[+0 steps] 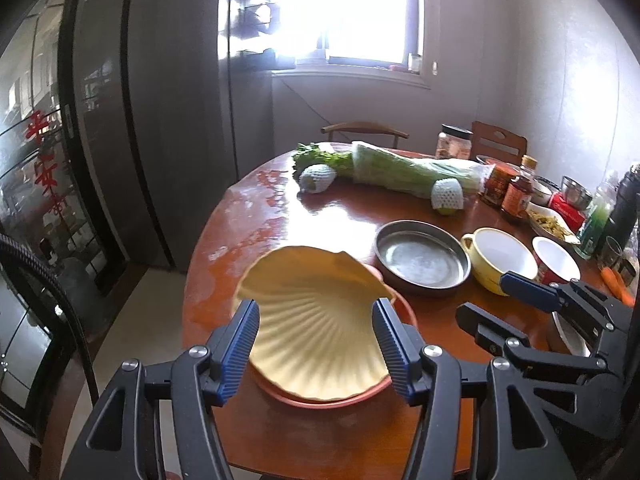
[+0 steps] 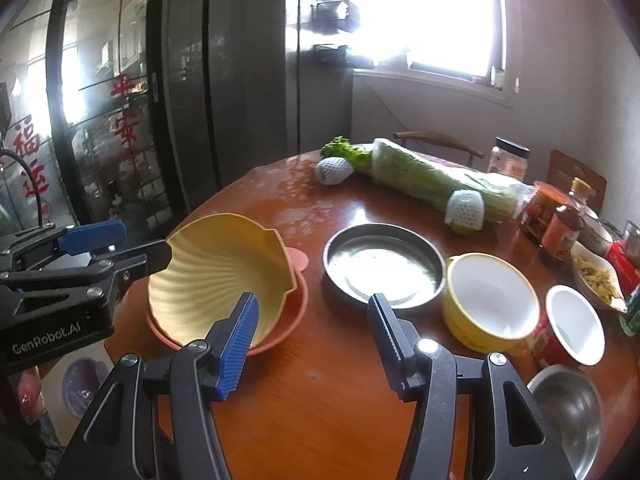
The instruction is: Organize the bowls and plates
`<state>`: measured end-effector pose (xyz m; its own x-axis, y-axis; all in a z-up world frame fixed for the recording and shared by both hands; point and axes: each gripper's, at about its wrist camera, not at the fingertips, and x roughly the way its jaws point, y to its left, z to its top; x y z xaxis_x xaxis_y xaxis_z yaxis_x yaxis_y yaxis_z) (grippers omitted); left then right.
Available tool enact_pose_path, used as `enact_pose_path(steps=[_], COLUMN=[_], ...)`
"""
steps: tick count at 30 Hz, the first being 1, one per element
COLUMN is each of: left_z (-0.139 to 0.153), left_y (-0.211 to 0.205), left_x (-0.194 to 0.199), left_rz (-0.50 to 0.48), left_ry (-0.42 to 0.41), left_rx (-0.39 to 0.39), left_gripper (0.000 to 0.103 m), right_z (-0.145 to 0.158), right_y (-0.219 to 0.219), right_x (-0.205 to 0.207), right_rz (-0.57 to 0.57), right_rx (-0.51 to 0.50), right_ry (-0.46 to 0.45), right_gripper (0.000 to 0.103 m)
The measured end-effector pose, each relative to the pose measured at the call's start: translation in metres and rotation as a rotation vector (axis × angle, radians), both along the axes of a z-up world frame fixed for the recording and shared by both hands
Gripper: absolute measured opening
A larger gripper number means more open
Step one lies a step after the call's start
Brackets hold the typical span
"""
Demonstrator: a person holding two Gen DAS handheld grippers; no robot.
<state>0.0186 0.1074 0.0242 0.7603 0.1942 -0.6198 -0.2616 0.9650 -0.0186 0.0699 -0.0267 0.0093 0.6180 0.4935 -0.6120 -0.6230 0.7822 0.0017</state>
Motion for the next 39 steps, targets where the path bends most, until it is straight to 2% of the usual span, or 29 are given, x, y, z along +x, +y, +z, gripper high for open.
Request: enact_pose_path(steps=[13,27,39], left_z=[-0.007,-0.021,-0.022], left_y=[-0.02,0.0,0.004], left_x=[0.031,0.082,0.104], left_rz=[-0.083,-0.094,-0.113], left_ry=[0.033,0.097,0.13], left_rx=[-0.005,-0.054,-0.057], left_gripper=[0.059,0.059,0.059], right_z=[-0.009,-0.037,-0.05], right_y=[-0.016,0.011,0.034], right_x=[0.019,0.068,0.098], right_rz=[-0.042,-0.019,0.031], right_rx=[0.002,-0.082,-0.148], right_ry=[0.029,0.107,0.156], right_gripper=[0.059,0.059,0.058])
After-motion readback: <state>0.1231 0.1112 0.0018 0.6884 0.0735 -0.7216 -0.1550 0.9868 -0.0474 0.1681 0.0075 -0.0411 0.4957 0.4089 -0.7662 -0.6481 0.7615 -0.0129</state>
